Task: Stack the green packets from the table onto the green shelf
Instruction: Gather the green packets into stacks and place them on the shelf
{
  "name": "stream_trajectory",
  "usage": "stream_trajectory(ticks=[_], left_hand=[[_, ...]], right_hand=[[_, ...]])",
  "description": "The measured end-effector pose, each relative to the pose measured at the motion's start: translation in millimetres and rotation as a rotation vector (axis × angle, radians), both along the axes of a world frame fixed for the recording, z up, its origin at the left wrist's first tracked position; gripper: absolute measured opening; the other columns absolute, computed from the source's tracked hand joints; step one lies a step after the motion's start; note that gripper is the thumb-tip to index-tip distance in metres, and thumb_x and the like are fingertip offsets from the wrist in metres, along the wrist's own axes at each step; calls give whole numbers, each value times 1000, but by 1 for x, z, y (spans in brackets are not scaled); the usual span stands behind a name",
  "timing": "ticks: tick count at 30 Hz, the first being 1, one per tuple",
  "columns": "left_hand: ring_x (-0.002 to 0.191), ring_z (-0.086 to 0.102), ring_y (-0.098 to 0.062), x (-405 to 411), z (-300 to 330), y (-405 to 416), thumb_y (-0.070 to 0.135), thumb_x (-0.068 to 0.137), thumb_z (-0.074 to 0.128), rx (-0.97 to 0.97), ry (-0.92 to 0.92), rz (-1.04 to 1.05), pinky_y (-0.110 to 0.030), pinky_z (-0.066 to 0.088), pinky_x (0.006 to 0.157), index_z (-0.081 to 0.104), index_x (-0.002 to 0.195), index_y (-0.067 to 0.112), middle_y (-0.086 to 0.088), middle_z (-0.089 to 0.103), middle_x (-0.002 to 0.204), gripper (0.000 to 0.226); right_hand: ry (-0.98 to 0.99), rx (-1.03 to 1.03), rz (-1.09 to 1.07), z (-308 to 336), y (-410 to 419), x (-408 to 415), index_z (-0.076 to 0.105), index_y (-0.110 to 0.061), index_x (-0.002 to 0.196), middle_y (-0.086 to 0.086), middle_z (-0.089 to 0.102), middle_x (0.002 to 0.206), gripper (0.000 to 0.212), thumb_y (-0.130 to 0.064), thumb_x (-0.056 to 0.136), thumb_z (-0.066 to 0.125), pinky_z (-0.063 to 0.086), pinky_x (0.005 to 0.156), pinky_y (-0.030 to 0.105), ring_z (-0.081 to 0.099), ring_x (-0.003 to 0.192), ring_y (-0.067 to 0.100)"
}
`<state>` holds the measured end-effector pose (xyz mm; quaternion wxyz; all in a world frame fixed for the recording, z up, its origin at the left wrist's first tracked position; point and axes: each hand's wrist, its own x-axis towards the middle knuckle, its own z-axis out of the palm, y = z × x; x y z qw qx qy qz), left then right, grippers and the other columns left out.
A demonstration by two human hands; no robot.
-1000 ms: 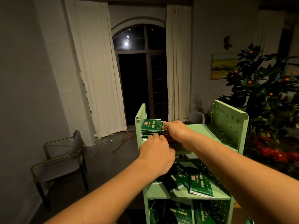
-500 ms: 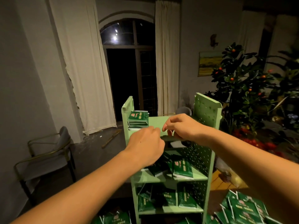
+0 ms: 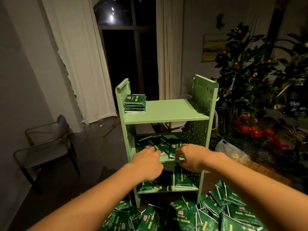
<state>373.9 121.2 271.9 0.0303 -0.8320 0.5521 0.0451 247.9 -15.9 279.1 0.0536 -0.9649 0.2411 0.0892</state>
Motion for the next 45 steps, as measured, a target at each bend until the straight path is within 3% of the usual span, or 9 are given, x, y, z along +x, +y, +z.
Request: stream_trajectory(ticks=[6,16,24,31,34,37,39,41,45], left_hand=[[131,43,-29,8,-27,1,35,103,42,-26,10,1,-42,43,106,39,145,13,-9,43,142,47],[121,48,-24,13,-40,0,31,102,41,-187,-36,4,-37,45,97,53,130,11,-6,51,127,36],[117,47,-18,23,-50,2,29,102,42,-292,57,13,-31,44,89,57,120,15,0,51,123,27],[148,21,-15,33,-50,1,37,96,61,-594,196,78,-30,25,122,14,158,18,3,22,159,80],[149,22,-15,35,-48,-5,36,93,68,-626,184,20,-35,25,123,29,154,25,6,30,157,74],[100,61,-11,30,-44,-6,26,98,64,-670,444,61,-30,51,86,65,123,29,17,64,97,25],[65,62,-4,27,-43,-6,23,100,61,-722,647,137,-17,45,57,67,111,28,17,65,78,13],[68,69,2,23,-42,-4,22,103,57,-752,776,234,-10,46,57,60,111,25,10,69,95,10],[81,76,-21,20,-48,-6,16,105,52,-803,1135,480,-40,61,84,54,120,10,-7,64,122,17]], right_hand=[[-30,-76,-8,-37,0,10,30,-27,152,13,26,156,56,-37,101,52,37,114,46,37,138,35],[-260,-217,-243,-65,1,58,35,-17,147,14,44,145,59,-52,101,43,45,103,44,45,132,33],[-229,-366,-210,-64,0,71,59,-13,126,9,59,123,27,-14,99,53,52,81,38,60,112,29],[-372,-435,-57,-54,-2,28,54,-19,123,1,61,111,28,-17,96,57,41,66,32,62,100,22],[-490,-456,98,-46,-7,7,61,-20,116,0,64,97,31,-12,87,70,49,60,31,64,85,21],[-669,-38,99,-32,-10,-5,64,-25,125,-9,69,112,34,-14,93,67,57,86,30,67,99,11],[-776,257,-61,-21,-13,-17,60,-29,133,-18,62,118,41,-18,94,66,48,98,21,61,107,0],[-884,410,-202,-19,-20,-31,63,-28,130,-17,66,113,37,-18,94,66,48,93,15,62,101,-5],[-939,778,-306,-26,-20,-53,75,-20,106,9,75,96,19,-10,93,66,54,73,15,72,87,12]])
